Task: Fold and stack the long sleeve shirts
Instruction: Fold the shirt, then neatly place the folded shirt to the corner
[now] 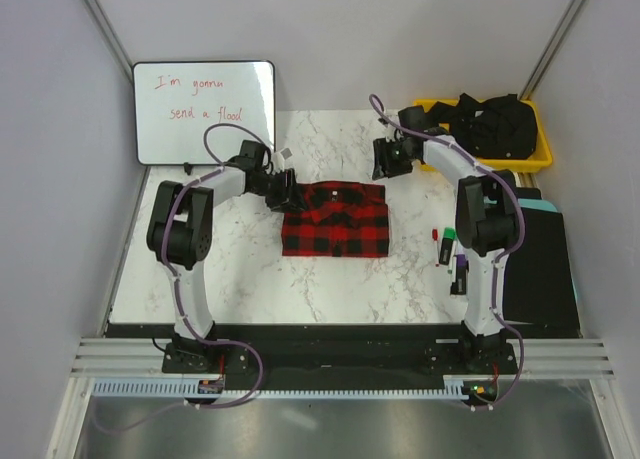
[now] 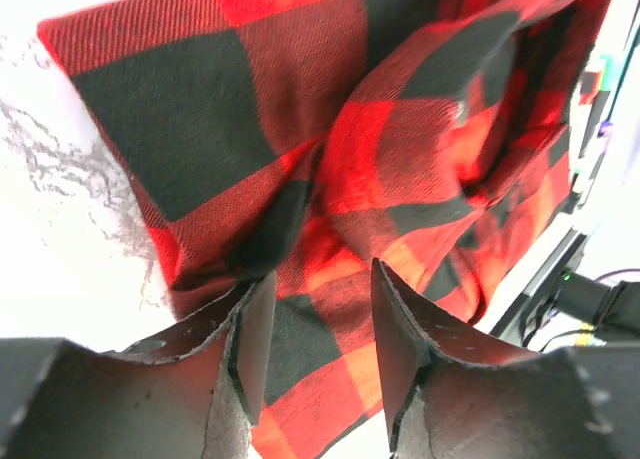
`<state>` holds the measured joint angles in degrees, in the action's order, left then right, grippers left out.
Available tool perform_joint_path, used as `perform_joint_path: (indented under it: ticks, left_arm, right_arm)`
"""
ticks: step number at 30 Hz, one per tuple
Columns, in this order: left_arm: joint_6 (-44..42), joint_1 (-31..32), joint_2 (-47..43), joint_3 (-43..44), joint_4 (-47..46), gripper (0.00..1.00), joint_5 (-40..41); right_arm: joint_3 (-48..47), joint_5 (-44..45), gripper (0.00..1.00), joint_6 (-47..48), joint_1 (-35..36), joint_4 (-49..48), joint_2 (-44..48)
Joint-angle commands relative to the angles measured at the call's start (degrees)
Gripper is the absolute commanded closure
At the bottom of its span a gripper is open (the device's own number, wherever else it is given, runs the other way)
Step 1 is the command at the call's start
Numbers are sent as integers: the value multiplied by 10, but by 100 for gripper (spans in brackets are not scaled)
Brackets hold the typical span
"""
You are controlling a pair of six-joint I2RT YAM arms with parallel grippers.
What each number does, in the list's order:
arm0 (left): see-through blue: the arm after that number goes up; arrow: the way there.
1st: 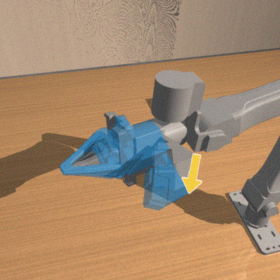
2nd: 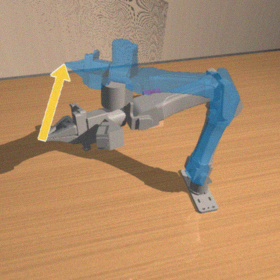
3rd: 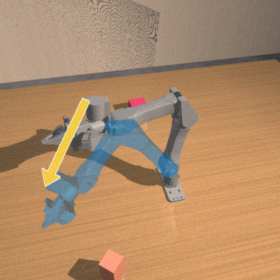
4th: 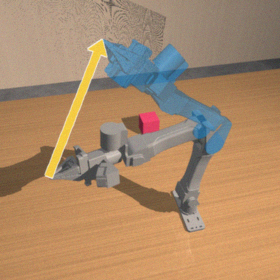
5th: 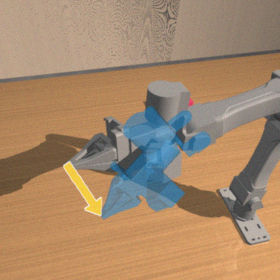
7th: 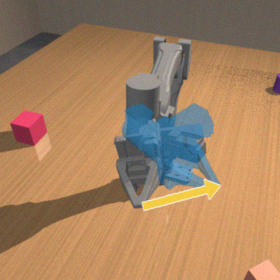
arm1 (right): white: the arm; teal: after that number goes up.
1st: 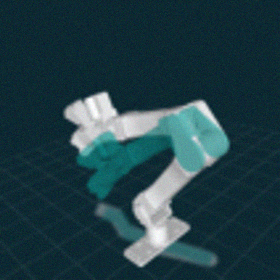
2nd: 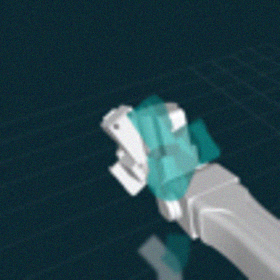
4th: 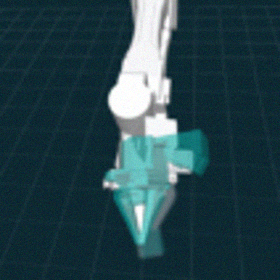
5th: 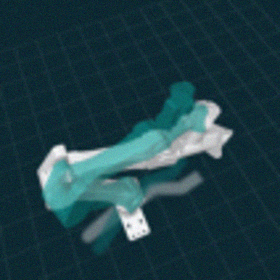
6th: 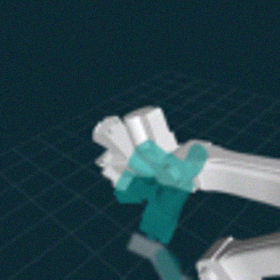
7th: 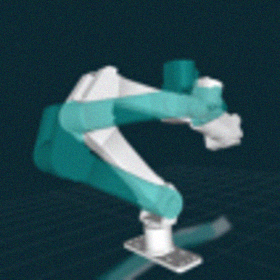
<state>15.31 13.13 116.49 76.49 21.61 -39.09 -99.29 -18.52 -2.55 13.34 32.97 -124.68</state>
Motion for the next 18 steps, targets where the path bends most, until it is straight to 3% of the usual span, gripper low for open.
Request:
perform_joint_path:
  ticks: [1, 4, 5, 9, 13, 14, 18]
  left_arm:
    - [48, 1, -68, 1, -50, 49, 15]
    - [12, 1, -185, -48, -53, 40, 82]
    - [-6, 1, -214, -60, -36, 1, 104]
    - [-18, 31, -393, -168, 13, 1, 142]
    - [30, 103, -490, -260, 49, 1, 137]
    - [57, 158, -499, -273, 55, 1, 200]
    - [112, 231, -527, -305, 72, 0, 306]
  right_arm:
    - [-72, 75, 32, 18, 4, -5, 88]
    - [16, 38, 18, -21, 12, -8, 187]
    - [46, 39, 17, -35, 19, -17, 215]
    - [195, 75, 16, -108, 73, -4, 344]
    - [379, 4, 19, -187, 130, -18, 451]
    - [403, 32, 19, -211, 142, -27, 462]
    - [454, 130, 13, -273, 177, -29, 466]
